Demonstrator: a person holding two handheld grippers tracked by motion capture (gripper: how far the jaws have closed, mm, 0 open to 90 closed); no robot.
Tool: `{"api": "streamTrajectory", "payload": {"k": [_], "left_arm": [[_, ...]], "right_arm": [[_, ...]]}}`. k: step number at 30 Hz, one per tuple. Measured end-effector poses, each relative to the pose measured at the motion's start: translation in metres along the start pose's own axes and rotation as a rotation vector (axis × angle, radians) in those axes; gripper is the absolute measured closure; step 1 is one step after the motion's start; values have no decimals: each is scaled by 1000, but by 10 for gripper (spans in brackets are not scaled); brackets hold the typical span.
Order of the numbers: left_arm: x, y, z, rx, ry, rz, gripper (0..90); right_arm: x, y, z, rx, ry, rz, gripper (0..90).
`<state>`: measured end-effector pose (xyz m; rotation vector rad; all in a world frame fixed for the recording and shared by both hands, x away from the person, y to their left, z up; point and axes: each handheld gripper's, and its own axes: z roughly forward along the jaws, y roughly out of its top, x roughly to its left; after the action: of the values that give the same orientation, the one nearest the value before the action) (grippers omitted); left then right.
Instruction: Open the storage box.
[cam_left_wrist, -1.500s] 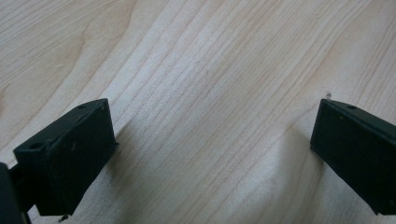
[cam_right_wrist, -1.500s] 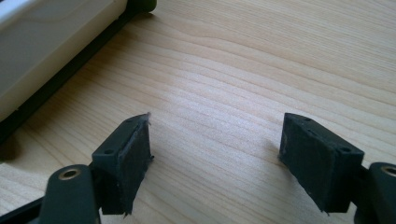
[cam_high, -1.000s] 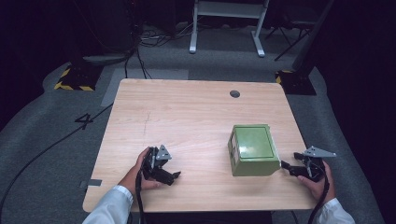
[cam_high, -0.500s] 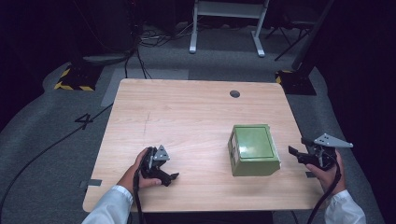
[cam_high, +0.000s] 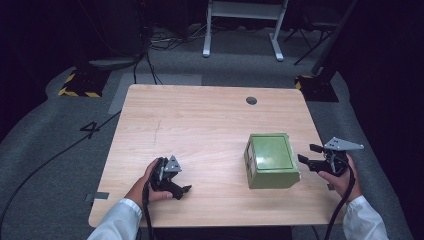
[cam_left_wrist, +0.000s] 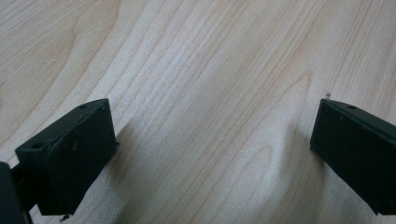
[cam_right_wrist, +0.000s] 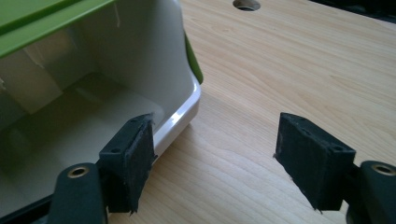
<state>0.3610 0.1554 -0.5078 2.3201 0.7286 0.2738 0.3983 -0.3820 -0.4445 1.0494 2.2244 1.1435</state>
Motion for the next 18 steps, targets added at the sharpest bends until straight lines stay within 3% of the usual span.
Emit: {"api": "streamTrajectory", "payload": {"k": [9,13,18], "left_arm": [[0,0,0,0,0,0,3],[0,0,0,0,0,-1,3],[0,0,0,-1,0,-2,3]], "right_arm": [[11,-2,12,28,50,-29,272],[14,-3,16,56,45,-53,267],[14,-5,20,64,61,-48,261]]}}
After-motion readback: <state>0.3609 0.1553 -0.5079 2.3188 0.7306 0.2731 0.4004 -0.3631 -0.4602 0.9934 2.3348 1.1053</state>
